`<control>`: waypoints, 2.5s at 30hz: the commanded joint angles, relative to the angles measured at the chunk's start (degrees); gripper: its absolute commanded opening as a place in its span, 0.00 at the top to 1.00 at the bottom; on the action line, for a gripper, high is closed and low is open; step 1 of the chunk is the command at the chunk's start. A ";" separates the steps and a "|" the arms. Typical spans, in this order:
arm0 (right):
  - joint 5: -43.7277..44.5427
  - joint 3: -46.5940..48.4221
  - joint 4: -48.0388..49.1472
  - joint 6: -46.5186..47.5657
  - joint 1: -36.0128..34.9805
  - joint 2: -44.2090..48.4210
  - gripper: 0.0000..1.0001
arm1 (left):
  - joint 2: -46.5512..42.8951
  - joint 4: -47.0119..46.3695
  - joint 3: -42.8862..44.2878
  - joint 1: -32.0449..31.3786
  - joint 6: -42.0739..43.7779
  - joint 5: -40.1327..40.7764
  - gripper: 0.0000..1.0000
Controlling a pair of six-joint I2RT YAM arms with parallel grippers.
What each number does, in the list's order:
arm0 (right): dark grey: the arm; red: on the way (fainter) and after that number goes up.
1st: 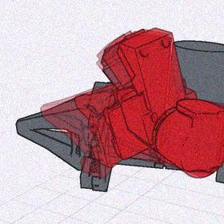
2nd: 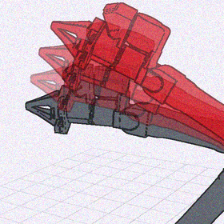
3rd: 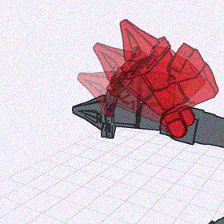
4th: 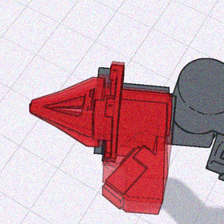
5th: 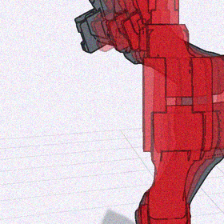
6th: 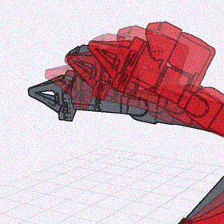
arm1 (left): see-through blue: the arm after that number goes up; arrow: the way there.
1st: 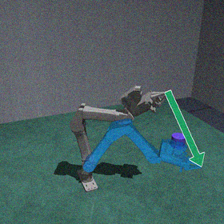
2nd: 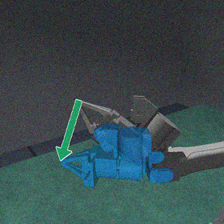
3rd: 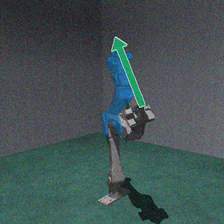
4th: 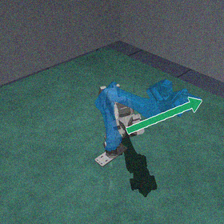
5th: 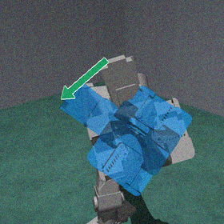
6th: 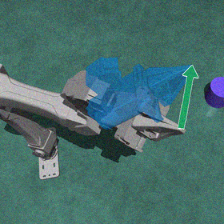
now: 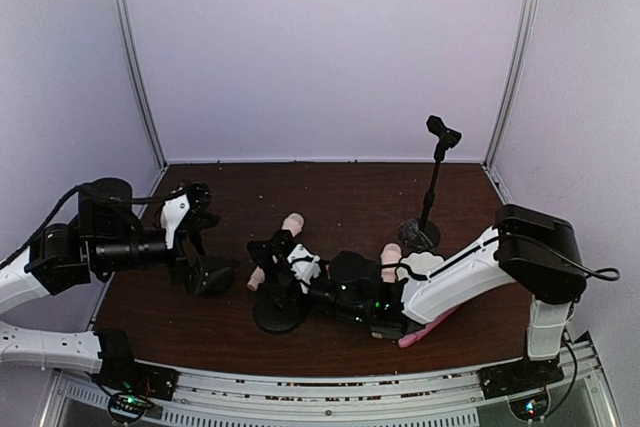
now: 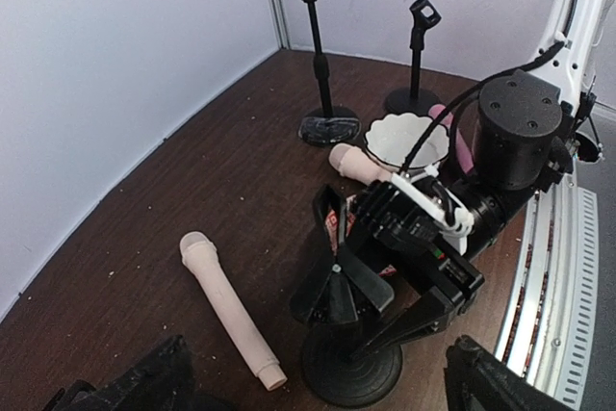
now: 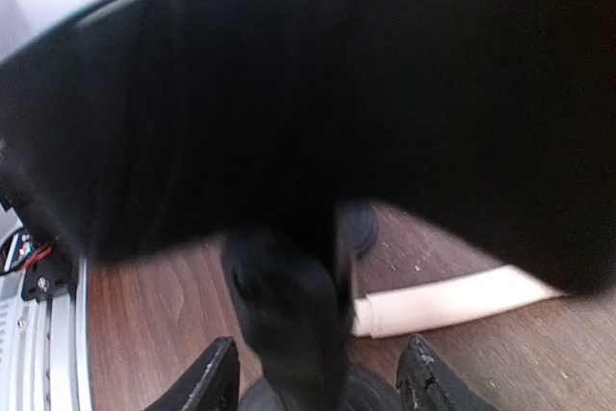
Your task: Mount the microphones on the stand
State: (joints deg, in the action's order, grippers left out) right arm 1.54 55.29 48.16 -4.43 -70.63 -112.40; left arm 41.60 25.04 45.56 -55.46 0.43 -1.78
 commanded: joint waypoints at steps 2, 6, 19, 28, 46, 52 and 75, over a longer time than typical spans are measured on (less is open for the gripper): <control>4.02 -7.06 -2.44 1.26 -0.17 8.36 0.37 | -0.52 -2.36 0.66 0.57 1.94 -2.28 0.07; 6.08 -11.74 -8.86 1.53 -0.66 15.04 0.28 | 0.67 -2.41 1.22 0.62 3.58 -3.13 0.07; 19.31 -16.75 -53.71 -21.74 -1.08 42.46 0.35 | 13.67 -10.27 10.90 0.71 0.45 -10.67 0.12; 18.89 -21.14 -74.28 -39.96 -1.33 54.71 0.49 | 18.86 -16.42 12.89 0.62 -0.22 -12.57 0.17; 13.29 3.33 -88.73 -43.42 -0.64 23.01 0.47 | 11.27 -18.13 5.79 0.62 -3.34 -11.70 0.19; 9.01 5.96 -90.90 -47.46 0.95 19.78 0.46 | 9.02 -19.50 4.35 0.62 -3.67 -13.52 0.19; 7.97 11.43 -97.55 -62.46 5.46 12.42 0.49 | 0.37 -22.97 0.76 -0.35 -5.90 -13.34 0.20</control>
State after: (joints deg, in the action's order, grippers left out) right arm 10.15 68.27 -48.40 -63.81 -66.26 -98.91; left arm 42.68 5.58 47.11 -55.57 -4.86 -15.42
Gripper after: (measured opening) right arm 0.517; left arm 0.804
